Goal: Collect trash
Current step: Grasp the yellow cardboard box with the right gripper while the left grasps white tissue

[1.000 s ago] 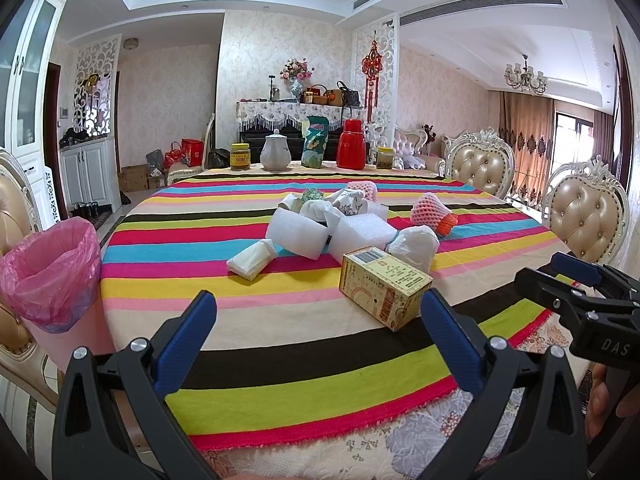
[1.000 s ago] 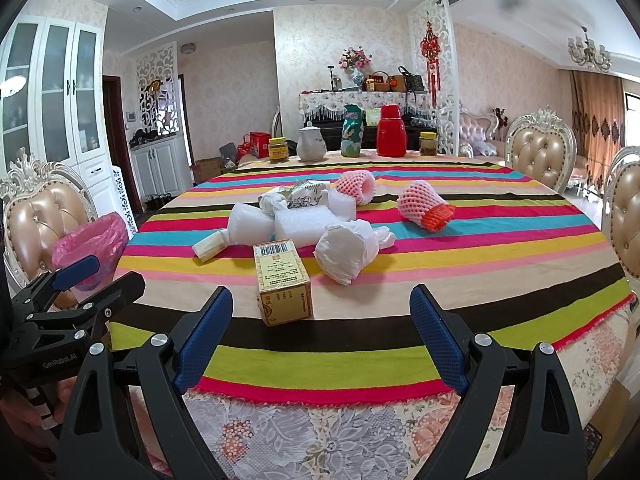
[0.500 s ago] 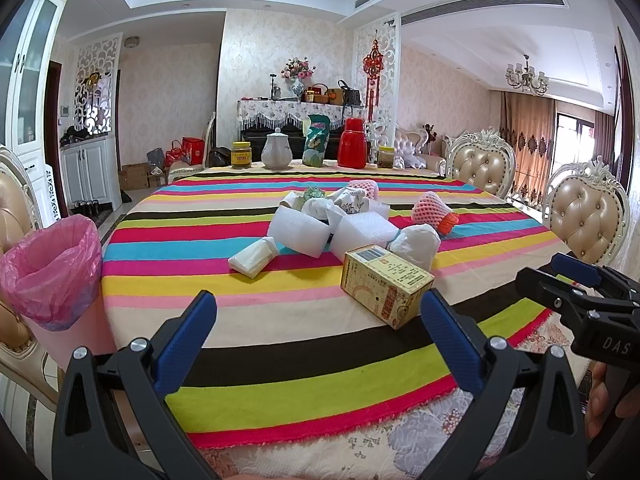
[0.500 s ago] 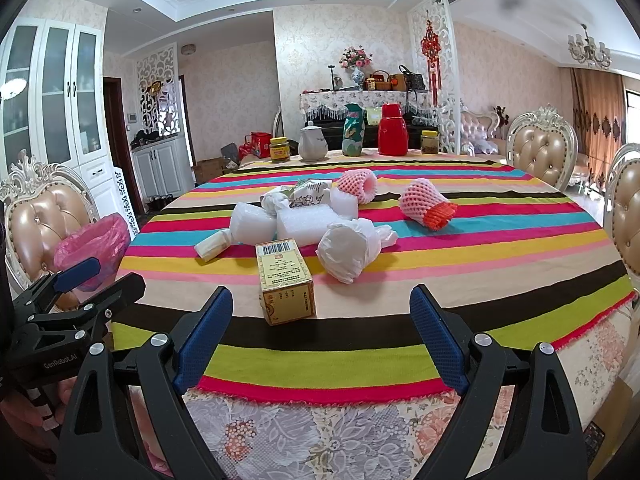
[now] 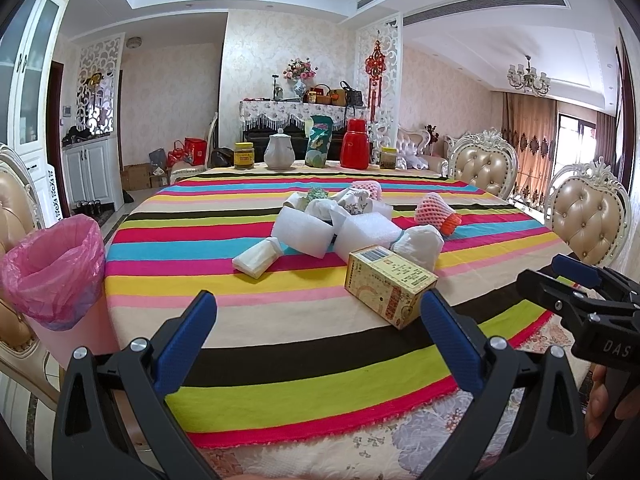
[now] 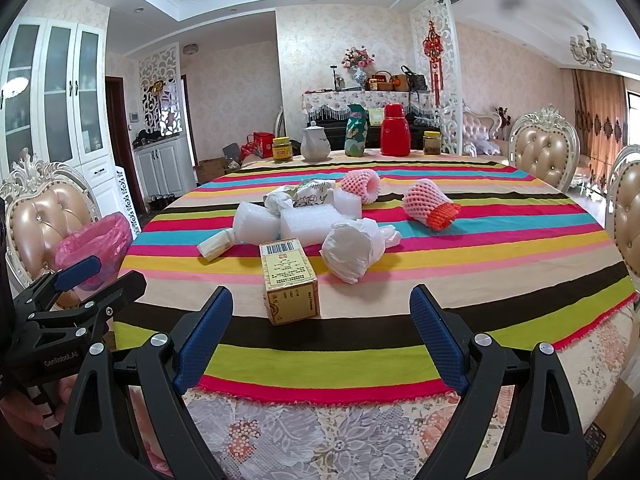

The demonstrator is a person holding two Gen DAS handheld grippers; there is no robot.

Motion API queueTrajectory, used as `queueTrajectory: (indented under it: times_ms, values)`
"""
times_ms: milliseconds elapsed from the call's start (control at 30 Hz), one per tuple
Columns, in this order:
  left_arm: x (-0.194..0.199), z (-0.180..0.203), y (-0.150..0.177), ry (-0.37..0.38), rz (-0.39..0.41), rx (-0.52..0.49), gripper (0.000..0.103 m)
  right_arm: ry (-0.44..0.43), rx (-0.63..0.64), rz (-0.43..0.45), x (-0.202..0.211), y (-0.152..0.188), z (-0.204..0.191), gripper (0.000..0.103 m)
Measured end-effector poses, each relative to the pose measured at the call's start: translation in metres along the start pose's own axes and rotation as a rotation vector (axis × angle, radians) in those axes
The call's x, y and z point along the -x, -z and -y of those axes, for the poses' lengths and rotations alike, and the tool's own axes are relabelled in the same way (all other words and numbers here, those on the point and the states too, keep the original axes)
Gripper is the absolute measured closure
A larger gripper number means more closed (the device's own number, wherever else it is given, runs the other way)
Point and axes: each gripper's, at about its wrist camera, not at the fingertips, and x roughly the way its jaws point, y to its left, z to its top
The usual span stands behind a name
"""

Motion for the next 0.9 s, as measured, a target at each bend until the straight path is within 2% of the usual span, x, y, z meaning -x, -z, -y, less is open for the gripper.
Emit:
queueTrajectory:
  times_ms: [467,600,733,867,900]
  values:
    - [-0.01,-0.016,-0.004,-0.008,-0.03,-0.011,0.004,-0.029,0.012,-0.04,-0.021,0.0,-0.009,0.018]
    - [-0.025,-0.031,-0.003,-0.046,-0.06,-0.014,0.004,-0.044,0.018,-0.092,-0.046,0.001,-0.013,0.018]
    - [-0.041,-0.053,-0.003,-0.085,-0.103,0.047,0.004,-0.058,0.036,-0.15,-0.071,-0.001,-0.02,0.018]
    - [-0.057,-0.071,-0.005,-0.132,-0.133,0.05,0.004,-0.075,0.058,-0.192,-0.093,-0.007,-0.029,0.018]
    - [-0.065,-0.077,-0.006,-0.141,-0.161,0.058,0.004,-0.073,0.067,-0.201,-0.098,-0.009,-0.031,0.018]
